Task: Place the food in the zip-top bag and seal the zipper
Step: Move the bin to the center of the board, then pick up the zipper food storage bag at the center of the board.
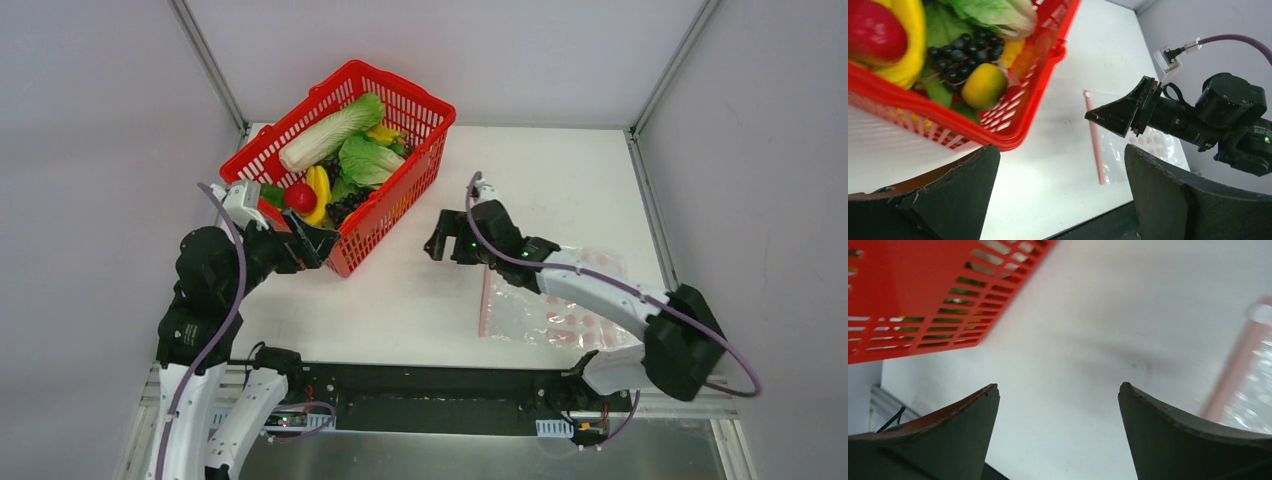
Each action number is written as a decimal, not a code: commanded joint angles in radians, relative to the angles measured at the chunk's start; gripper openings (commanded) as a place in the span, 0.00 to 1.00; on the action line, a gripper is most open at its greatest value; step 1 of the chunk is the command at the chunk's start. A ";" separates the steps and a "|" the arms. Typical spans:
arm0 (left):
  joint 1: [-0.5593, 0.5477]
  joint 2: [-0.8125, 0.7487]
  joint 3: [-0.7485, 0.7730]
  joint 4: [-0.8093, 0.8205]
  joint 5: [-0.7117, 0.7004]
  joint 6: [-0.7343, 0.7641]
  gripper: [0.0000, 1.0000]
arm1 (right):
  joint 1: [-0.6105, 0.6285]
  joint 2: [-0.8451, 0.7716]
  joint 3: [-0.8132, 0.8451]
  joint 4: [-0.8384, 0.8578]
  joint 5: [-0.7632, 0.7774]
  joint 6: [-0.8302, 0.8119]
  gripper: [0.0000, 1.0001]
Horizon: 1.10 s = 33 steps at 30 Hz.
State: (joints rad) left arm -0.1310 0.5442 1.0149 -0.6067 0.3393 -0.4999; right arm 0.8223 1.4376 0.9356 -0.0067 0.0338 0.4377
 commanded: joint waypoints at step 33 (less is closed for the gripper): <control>-0.932 0.286 -0.140 0.267 -0.651 -0.072 0.90 | -0.064 0.136 -0.084 -0.345 0.373 0.031 0.32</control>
State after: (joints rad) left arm -1.0546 0.8532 0.8928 -0.3882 -0.2687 -0.5343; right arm 0.7612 1.5642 0.8543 -0.3618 0.4110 0.4759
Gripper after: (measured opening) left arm 0.908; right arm 0.342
